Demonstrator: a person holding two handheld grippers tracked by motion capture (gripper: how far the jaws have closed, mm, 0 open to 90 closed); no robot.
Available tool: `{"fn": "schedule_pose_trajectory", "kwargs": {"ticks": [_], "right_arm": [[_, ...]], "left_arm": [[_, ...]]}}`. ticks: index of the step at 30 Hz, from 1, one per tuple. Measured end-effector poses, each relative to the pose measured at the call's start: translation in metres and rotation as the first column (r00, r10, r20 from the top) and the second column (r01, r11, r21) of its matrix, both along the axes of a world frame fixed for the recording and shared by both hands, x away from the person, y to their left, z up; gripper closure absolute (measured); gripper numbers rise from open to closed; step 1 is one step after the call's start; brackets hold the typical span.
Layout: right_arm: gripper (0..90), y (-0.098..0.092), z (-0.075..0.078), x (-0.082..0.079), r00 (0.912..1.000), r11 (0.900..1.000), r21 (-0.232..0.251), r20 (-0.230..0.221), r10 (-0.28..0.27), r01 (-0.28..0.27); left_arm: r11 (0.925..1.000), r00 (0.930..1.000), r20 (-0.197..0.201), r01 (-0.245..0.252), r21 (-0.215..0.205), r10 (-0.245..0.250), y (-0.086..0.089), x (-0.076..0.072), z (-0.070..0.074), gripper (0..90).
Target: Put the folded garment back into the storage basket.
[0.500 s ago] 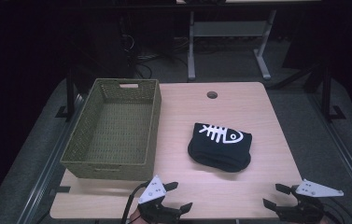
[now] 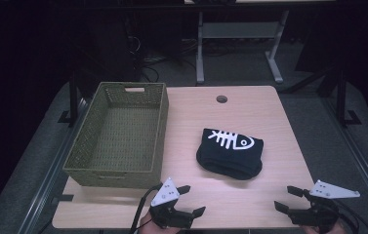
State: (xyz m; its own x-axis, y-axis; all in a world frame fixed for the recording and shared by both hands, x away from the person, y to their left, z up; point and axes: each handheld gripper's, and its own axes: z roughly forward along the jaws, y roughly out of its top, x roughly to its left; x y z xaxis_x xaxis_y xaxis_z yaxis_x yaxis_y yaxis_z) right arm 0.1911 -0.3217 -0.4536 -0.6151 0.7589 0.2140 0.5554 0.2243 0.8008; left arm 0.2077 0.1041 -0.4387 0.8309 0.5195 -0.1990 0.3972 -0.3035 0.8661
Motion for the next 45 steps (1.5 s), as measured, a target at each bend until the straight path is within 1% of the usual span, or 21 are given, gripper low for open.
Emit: {"fn": "schedule_pose_trajectory", "kwargs": {"ticks": [3, 4, 5, 6, 9, 10, 12, 13, 15, 17, 20, 23, 27, 31, 34, 35, 37, 39, 41, 44, 45], "right_arm": [[17.2, 0.002, 0.006, 0.010, 1.0000, 1.000, 0.009, -0.001, -0.005, 0.005], [17.2, 0.002, 0.006, 0.010, 1.0000, 1.000, 0.009, -0.001, -0.005, 0.005], [16.5, 0.005, 0.009, 0.017, 1.0000, 1.000, 0.011, -0.001, -0.003, 0.003], [16.2, 0.006, 0.009, 0.019, 1.0000, 1.000, 0.009, -0.005, -0.002, 0.003], [16.2, 0.007, 0.010, 0.025, 0.9999, 1.000, 0.005, -0.008, 0.009, -0.008], [16.2, 0.009, 0.011, 0.028, 0.9999, 1.000, -0.008, -0.014, 0.007, -0.007], [16.2, 0.012, 0.012, 0.033, 0.9998, 1.000, -0.019, -0.018, 0.013, -0.013], [16.2, 0.013, 0.014, 0.037, 0.9995, 0.999, -0.018, -0.019, 0.026, -0.026], [16.2, 0.013, 0.016, 0.040, 0.9991, 0.999, -0.014, -0.022, 0.035, -0.036], [16.2, 0.015, 0.019, 0.046, 0.9989, 0.999, -0.020, -0.028, 0.038, -0.039], [16.2, 0.015, 0.022, 0.050, 0.9988, 0.999, -0.022, -0.026, 0.041, -0.042], [16.2, 0.014, 0.027, 0.059, 0.9989, 0.999, -0.016, -0.022, 0.040, -0.041], [16.2, 0.015, 0.029, 0.064, 0.9989, 0.999, -0.012, -0.028, 0.036, -0.037], [16.2, 0.015, 0.032, 0.073, 0.9986, 0.999, -0.021, -0.035, 0.040, -0.040], [16.2, 0.016, 0.035, 0.078, 0.9985, 0.999, -0.028, -0.033, 0.045, -0.045], [16.2, 0.016, 0.036, 0.080, 0.9984, 0.999, -0.028, -0.039, 0.042, -0.043], [15.9, 0.017, 0.036, 0.081, 0.9986, 0.999, -0.031, -0.036, 0.039, -0.040], [15.6, 0.018, 0.036, 0.083, 0.9988, 0.999, -0.037, -0.033, 0.036, -0.037], [15.5, 0.019, 0.036, 0.087, 0.9981, 0.999, -0.032, -0.049, 0.037, -0.039], [15.6, 0.019, 0.036, 0.090, 0.9982, 0.999, -0.025, -0.044, 0.040, -0.041], [15.6, 0.020, 0.038, 0.093, 0.9981, 0.999, -0.023, -0.047, 0.039, -0.040]], "left_arm": [[0.9998, 0.9999, -0.009, -0.004, 0.021, 0.004, -0.006, 0.012, 0.000, 19.2], [0.9995, 0.9998, -0.019, -0.002, 0.031, 0.003, -0.008, 0.017, -0.001, 19.2], [0.9998, 0.9993, -0.035, -0.014, 0.014, 0.014, -0.010, 0.025, -0.001, 18.9], [0.9998, 0.9992, -0.036, -0.020, 0.010, 0.020, -0.011, 0.029, -0.001, 18.9], [0.9995, 0.9986, -0.042, -0.031, 0.009, 0.031, -0.013, 0.036, -0.002, 18.9], [0.9993, 0.9982, -0.046, -0.037, 0.000, 0.037, -0.014, 0.038, -0.003, 18.8], [0.9992, 0.9980, -0.049, -0.040, 0.000, 0.040, -0.017, 0.042, -0.004, 18.8], [0.9991, 0.9982, -0.043, -0.042, 0.007, 0.042, -0.019, 0.048, -0.004, 18.9], [0.9990, 0.9982, -0.041, -0.045, 0.006, 0.045, -0.020, 0.050, -0.004, 18.9], [0.9987, 0.9971, -0.056, -0.050, 0.008, 0.050, -0.023, 0.057, -0.004, 18.7], [0.9984, 0.9967, -0.059, -0.055, 0.010, 0.056, -0.025, 0.062, -0.004, 18.7], [0.9975, 0.9954, -0.066, -0.070, -0.005, 0.070, -0.028, 0.070, -0.003, 18.8], [0.9966, 0.9943, -0.068, -0.082, -0.003, 0.082, -0.030, 0.075, -0.004, 18.8], [0.9946, 0.9911, -0.088, -0.102, -0.021, 0.100, -0.033, 0.085, -0.005, 18.8], [0.9938, 0.9907, -0.085, -0.108, -0.023, 0.106, -0.034, 0.089, -0.004, 19.2], [0.9936, 0.9892, -0.102, -0.108, -0.031, 0.105, -0.035, 0.092, -0.003, 19.2], [0.9939, 0.9897, -0.102, -0.105, -0.036, 0.101, -0.037, 0.093, -0.002, 19.2], [0.9941, 0.9916, -0.079, -0.105, -0.028, 0.103, -0.039, 0.093, 0.000, 19.2], [0.9935, 0.9906, -0.082, -0.112, -0.022, 0.109, -0.041, 0.098, 0.001, 19.2], [0.9927, 0.9895, -0.087, -0.118, -0.023, 0.116, -0.042, 0.101, 0.000, 19.3], [0.9925, 0.9892, -0.084, -0.122, -0.008, 0.121, -0.043, 0.104, 0.000, 19.2]]}}
